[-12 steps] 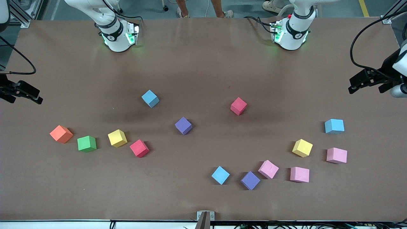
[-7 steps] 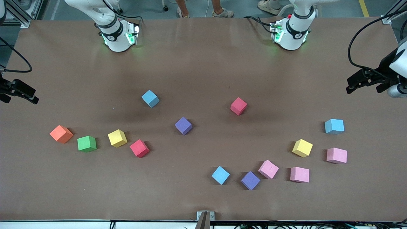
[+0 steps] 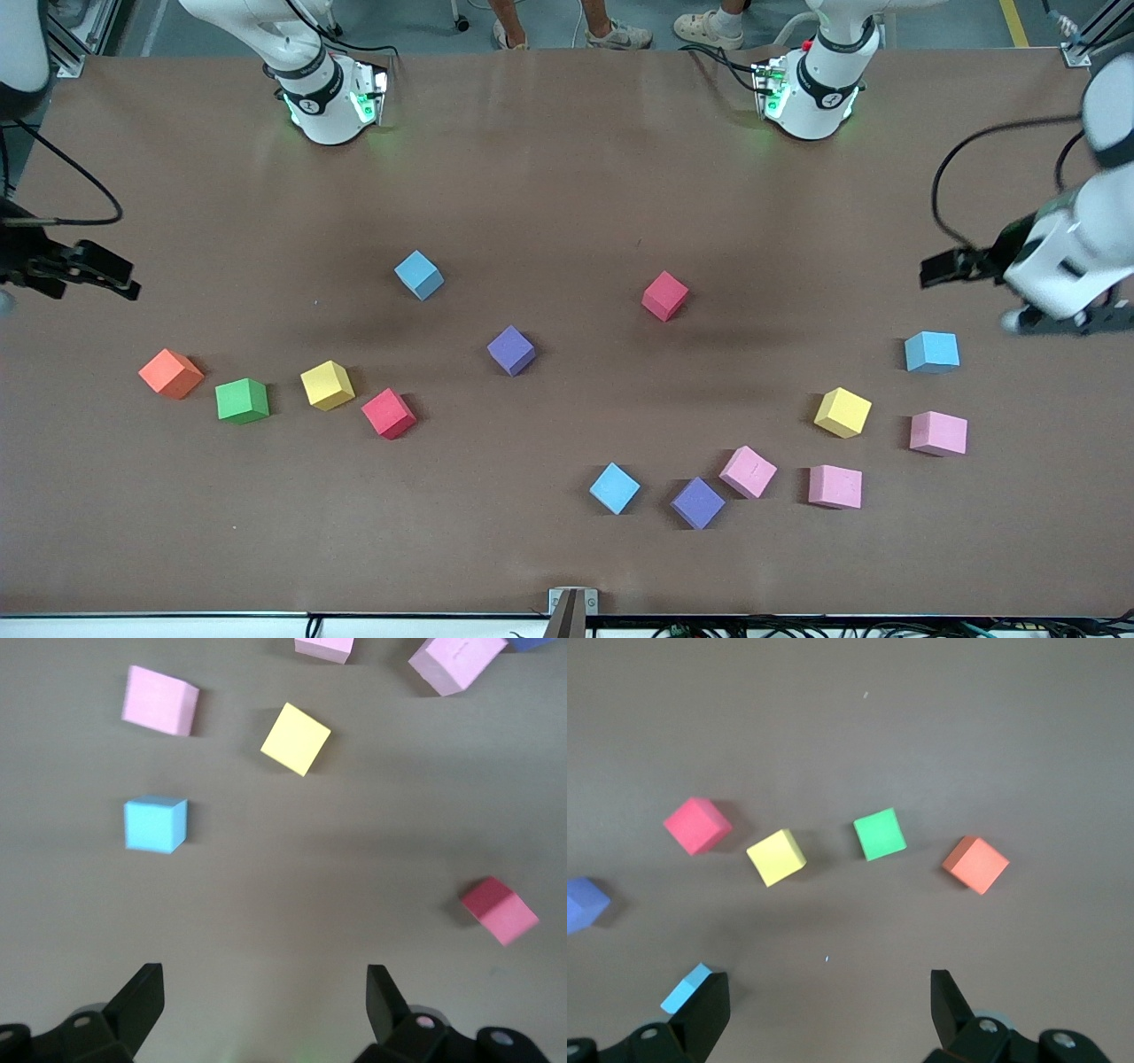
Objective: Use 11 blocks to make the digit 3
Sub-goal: 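Grasp the yellow block with the left gripper while the right gripper reaches purple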
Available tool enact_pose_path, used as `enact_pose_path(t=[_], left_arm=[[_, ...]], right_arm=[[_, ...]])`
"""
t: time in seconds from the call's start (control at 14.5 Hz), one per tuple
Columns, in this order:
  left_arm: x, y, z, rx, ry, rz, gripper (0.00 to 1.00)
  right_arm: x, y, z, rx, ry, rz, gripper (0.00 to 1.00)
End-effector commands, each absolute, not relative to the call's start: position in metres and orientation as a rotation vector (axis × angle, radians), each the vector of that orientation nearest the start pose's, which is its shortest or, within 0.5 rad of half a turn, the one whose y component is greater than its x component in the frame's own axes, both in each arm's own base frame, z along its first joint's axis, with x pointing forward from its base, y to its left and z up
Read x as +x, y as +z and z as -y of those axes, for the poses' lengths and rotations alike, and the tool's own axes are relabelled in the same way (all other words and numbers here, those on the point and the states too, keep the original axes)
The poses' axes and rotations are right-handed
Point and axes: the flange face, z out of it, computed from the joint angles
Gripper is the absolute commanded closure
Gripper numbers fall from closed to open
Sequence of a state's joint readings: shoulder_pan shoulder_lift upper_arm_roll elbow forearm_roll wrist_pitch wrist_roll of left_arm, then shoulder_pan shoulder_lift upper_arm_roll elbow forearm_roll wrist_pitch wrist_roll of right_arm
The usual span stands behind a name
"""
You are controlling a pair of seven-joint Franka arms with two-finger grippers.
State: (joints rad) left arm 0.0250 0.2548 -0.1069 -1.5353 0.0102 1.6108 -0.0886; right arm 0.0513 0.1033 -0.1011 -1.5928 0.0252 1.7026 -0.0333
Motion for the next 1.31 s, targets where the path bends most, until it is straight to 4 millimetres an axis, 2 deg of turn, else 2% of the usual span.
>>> enact_pose_path(t=[0.0, 0.07, 0.21, 0.28, 0.34, 0.41, 0.48, 0.55, 0.62, 0.76, 0.9, 1.1, 1.24], left_arm=[[0.654, 0.424, 0.053, -3.115, 0.267, -0.199, 0.00], [0.664, 0.396, 0.064, -3.104, 0.246, -0.299, 0.00], [0.677, 0.353, 0.069, -3.078, 0.219, -0.357, 0.00], [0.682, 0.335, 0.067, -3.050, 0.209, -0.400, 0.00], [0.688, 0.308, 0.068, -3.042, 0.201, -0.434, 0.00], [0.690, 0.291, 0.069, -3.028, 0.185, -0.460, 0.00], [0.690, 0.275, 0.069, -3.000, 0.168, -0.491, 0.00], [0.691, 0.264, 0.071, -2.989, 0.125, -0.514, 0.00], [0.691, 0.257, 0.072, -2.990, 0.090, -0.524, 0.00], [0.689, 0.243, 0.076, -2.998, 0.040, -0.540, 0.00], [0.686, 0.234, 0.078, -3.007, 0.011, -0.534, 0.00], [0.681, 0.217, 0.077, -3.011, -0.009, -0.554, 0.00], [0.674, 0.205, 0.076, -3.015, -0.003, -0.558, 0.07]], right_arm=[[0.607, 0.533, -0.021, -3.117, 0.077, 0.070, 0.00], [0.611, 0.519, -0.035, -3.118, 0.106, 0.106, 0.00], [0.614, 0.487, -0.089, -3.119, 0.188, 0.212, 0.00], [0.613, 0.471, -0.119, -3.122, 0.230, 0.193, 0.00], [0.613, 0.453, -0.147, -3.115, 0.261, 0.109, 0.00], [0.614, 0.434, -0.165, -3.096, 0.286, 0.072, 0.00], [0.612, 0.414, -0.189, -3.078, 0.315, 0.108, 0.00], [0.608, 0.398, -0.215, -3.076, 0.323, 0.144, 0.00], [0.600, 0.379, -0.251, -3.086, 0.316, 0.178, 0.00], [0.596, 0.352, -0.286, -3.112, 0.274, 0.031, 0.00], [0.581, 0.326, -0.329, -3.133, 0.266, -0.089, 0.00], [0.561, 0.297, -0.372, -3.135, 0.248, -0.457, 0.00], [0.559, 0.272, -0.386, -3.064, 0.240, -0.754, 0.00]])
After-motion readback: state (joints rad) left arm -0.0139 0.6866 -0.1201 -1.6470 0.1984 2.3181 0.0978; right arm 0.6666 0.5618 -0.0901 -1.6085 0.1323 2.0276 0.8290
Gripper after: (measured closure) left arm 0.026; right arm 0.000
